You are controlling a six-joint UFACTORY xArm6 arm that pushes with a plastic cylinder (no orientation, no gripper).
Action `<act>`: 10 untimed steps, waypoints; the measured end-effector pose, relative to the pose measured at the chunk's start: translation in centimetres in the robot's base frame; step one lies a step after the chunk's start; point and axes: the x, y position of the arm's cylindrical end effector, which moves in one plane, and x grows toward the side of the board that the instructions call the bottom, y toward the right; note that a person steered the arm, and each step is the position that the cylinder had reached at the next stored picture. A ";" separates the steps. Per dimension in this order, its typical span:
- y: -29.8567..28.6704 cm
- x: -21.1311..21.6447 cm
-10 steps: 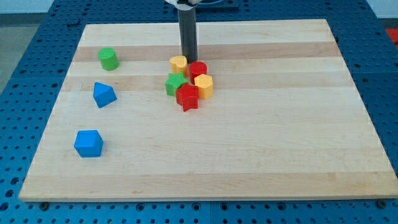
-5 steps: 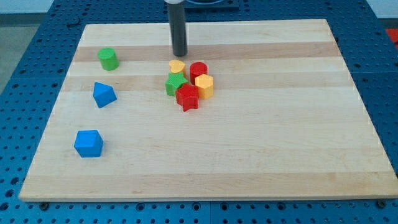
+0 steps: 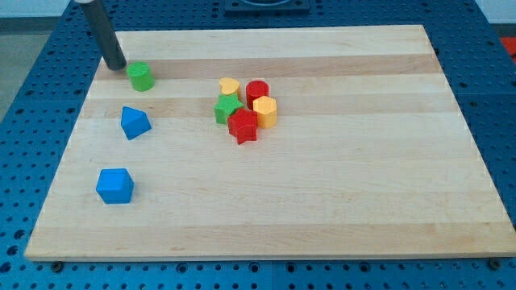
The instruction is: Slide the green circle towards the green star
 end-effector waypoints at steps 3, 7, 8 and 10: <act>10.8 2.1; 8.8 4.5; 12.3 4.7; 12.3 4.6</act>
